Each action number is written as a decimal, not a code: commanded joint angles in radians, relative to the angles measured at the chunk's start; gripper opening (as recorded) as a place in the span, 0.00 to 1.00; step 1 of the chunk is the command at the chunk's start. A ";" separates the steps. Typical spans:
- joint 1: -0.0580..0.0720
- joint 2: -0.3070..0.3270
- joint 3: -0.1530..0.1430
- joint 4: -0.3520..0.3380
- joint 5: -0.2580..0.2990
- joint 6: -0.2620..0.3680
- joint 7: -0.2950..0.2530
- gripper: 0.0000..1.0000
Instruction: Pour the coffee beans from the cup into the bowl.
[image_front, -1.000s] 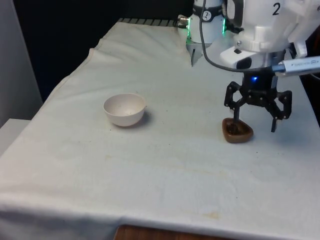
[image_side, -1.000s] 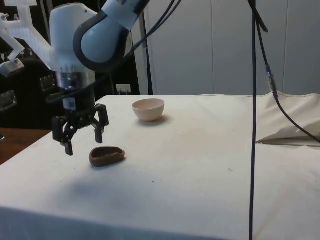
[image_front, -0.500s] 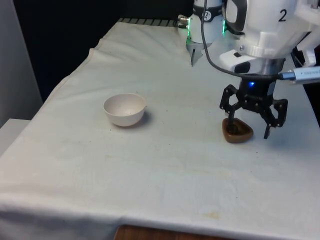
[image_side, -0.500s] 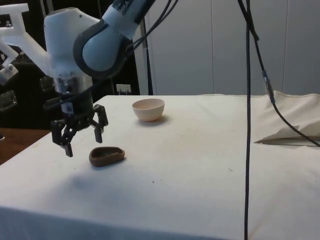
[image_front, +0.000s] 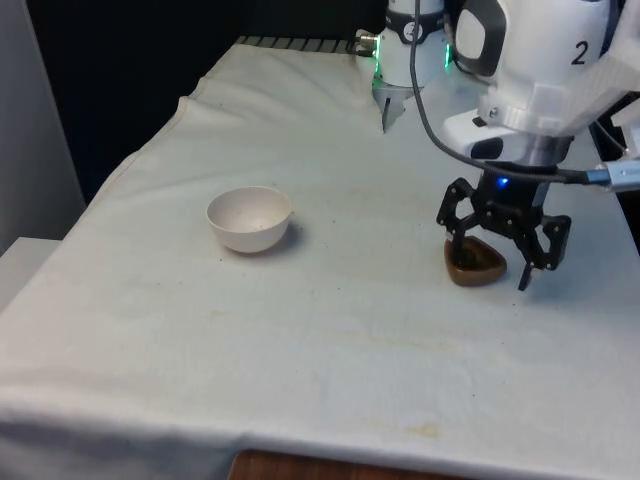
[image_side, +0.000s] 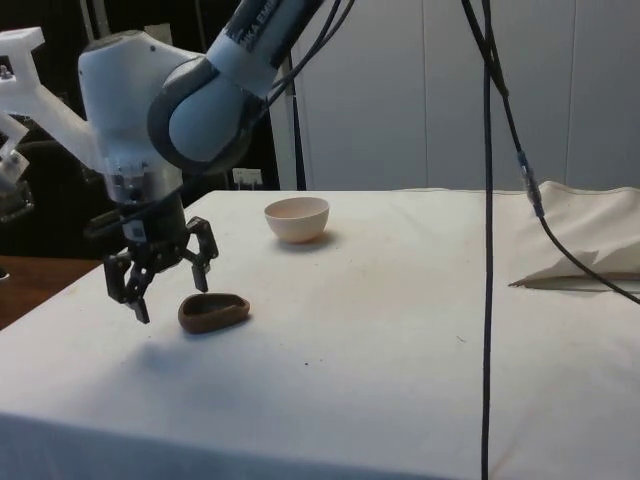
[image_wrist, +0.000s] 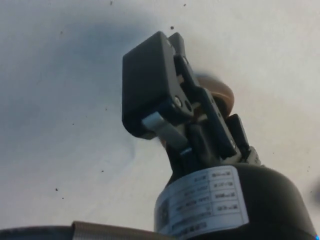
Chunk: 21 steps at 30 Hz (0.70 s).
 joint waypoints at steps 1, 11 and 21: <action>0.008 0.005 -0.009 0.007 -0.006 -0.008 0.013 1.00; 0.006 0.015 0.002 0.021 -0.051 -0.027 0.066 1.00; 0.009 0.013 0.010 0.017 -0.047 -0.024 0.091 1.00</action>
